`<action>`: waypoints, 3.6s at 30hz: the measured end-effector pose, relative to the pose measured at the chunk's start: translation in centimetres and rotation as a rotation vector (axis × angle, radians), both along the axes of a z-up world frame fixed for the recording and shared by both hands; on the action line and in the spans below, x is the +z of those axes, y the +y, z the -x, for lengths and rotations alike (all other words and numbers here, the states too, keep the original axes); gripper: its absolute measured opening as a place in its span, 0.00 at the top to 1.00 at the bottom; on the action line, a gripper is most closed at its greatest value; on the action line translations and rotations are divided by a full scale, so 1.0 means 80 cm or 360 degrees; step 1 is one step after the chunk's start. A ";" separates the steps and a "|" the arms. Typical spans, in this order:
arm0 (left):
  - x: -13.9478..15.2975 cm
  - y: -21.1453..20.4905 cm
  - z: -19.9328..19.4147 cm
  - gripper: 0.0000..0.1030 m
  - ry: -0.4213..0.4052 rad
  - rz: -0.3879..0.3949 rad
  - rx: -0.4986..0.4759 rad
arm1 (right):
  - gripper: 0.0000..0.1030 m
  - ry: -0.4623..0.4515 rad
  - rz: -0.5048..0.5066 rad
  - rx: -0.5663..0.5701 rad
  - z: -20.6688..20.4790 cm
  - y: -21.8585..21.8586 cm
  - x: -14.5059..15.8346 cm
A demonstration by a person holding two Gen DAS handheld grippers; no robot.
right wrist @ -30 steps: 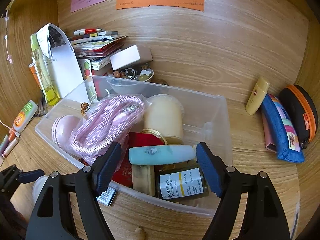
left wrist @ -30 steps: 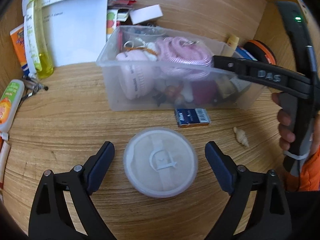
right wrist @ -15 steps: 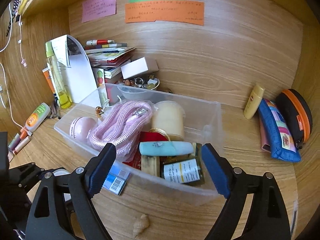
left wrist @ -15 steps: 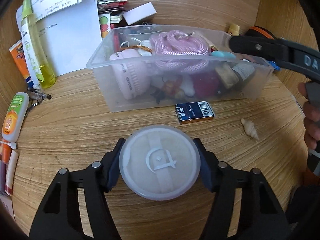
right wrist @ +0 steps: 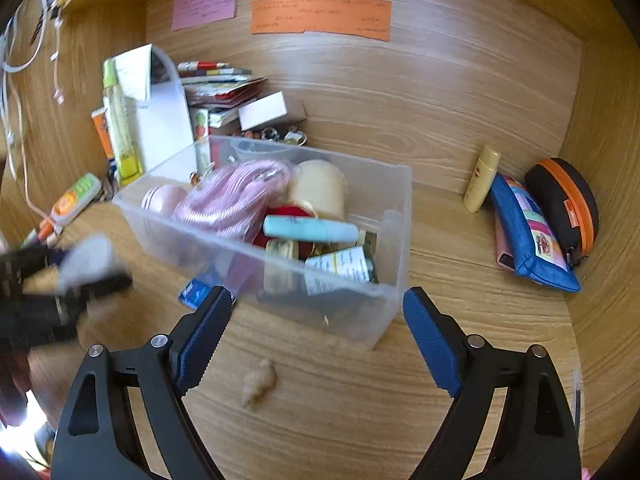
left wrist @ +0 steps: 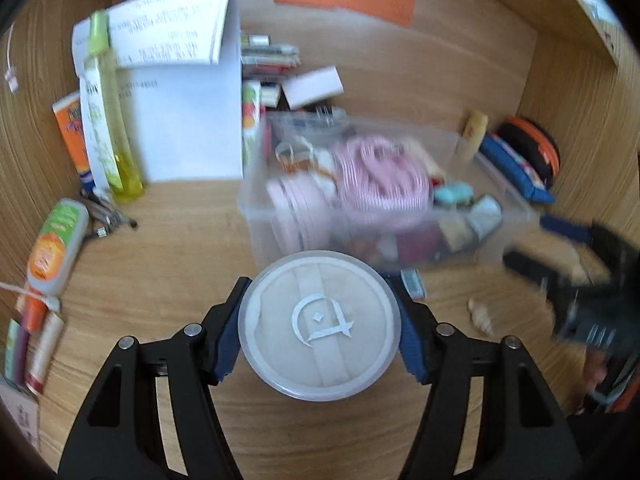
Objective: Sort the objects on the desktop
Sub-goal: 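Lower the white tub into the box and open the left gripper while the right grasps the seashell, then grasp the blue Max matchbox with the left gripper while the right holds the seashell, then carry the matchbox and seashell into the box and open both grippers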
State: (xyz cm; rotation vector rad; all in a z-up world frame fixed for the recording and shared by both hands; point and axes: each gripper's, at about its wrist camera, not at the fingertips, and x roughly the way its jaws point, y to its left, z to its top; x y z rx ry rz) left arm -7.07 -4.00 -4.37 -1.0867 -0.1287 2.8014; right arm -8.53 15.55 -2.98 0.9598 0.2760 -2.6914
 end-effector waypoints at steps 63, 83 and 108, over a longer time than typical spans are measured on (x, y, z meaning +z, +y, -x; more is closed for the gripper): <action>0.034 0.063 0.043 0.14 0.0100 0.0144 -0.0188 | 0.82 -0.0211 0.0176 0.0188 -0.029 0.025 -0.023; -0.057 0.106 0.058 0.28 -0.0284 0.0186 -0.0093 | 0.82 -0.0076 0.0306 0.0169 -0.041 0.086 -0.006; -0.054 0.112 0.035 0.54 -0.0209 0.0143 -0.0147 | 0.82 -0.0099 0.0289 0.0238 -0.030 0.067 -0.006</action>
